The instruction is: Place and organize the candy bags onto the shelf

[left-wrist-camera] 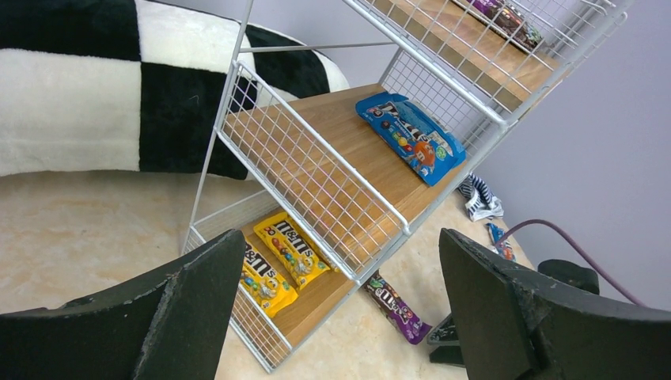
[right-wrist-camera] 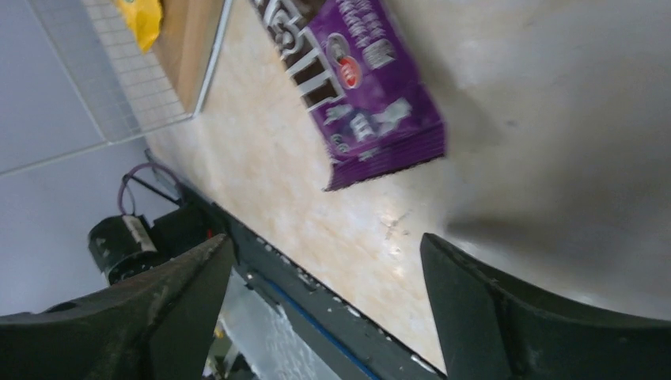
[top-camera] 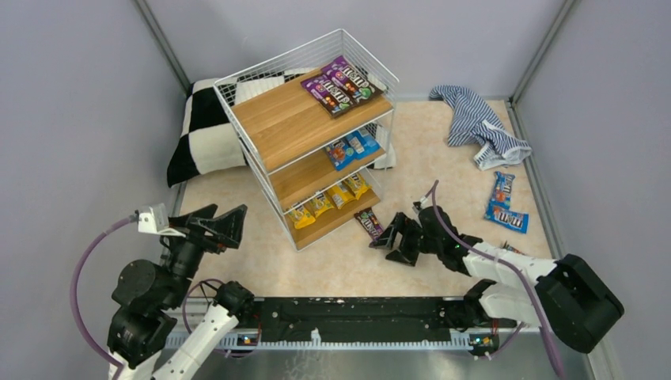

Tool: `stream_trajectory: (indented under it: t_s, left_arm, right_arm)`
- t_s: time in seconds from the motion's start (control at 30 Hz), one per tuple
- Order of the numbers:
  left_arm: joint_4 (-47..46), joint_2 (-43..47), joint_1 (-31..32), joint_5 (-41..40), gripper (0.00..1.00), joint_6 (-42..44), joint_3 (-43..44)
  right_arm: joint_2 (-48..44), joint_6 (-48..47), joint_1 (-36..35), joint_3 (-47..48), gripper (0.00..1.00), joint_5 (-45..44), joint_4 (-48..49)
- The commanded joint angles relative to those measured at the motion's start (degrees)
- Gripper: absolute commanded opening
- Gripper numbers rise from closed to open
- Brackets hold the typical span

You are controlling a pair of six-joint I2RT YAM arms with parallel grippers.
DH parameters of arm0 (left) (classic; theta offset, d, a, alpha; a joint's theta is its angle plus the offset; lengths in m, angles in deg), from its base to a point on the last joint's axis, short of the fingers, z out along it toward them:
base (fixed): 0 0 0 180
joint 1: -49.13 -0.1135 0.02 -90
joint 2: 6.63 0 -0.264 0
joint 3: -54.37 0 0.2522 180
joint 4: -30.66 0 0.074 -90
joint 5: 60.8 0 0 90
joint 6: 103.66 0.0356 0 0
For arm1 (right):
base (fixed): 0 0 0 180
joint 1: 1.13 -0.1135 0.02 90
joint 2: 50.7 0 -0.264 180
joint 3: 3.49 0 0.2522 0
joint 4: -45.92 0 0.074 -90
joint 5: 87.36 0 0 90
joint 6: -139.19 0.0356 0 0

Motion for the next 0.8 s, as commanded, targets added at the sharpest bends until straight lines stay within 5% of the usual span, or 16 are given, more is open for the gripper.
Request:
stream_trajectory:
  t_s: [0.0,0.13,0.3,0.47,0.57,0.7,0.77]
  left_arm:
    - [-2.74,-0.01,0.32,0.4,0.98,-1.44,-0.57]
    - [-1.93,-0.5,0.34,0.66,0.98,-1.4,0.87]
    - [0.83,-0.29,0.32,-1.13,0.98,-1.03,3.29]
    - [1.0,1.25,0.36,-1.93,0.98,-1.38,2.29]
    - [0.46,0.94,0.37,-1.34,0.98,-1.53,1.9]
    - [-0.08,0.74,0.35,-0.93,0.98,-1.55,1.47]
    - [-0.2,0.84,0.36,-0.92,0.98,-1.51,1.21]
  right_arm:
    - [4.97,10.48,-1.33,-3.41,0.71,-2.85,18.2]
    - [8.77,8.67,-0.73,-1.56,0.61,-7.72,19.06]
    - [7.53,-3.31,3.57,4.48,0.38,-11.82,5.32]
    - [5.68,-17.17,14.93,6.33,0.36,-3.61,2.66]
    - [7.43,-25.32,16.17,12.24,0.39,-1.89,-6.21]
    - [7.1,-26.65,16.21,12.1,0.71,0.35,-8.69]
    - [7.08,-27.21,17.54,11.05,0.78,1.1,-8.39]
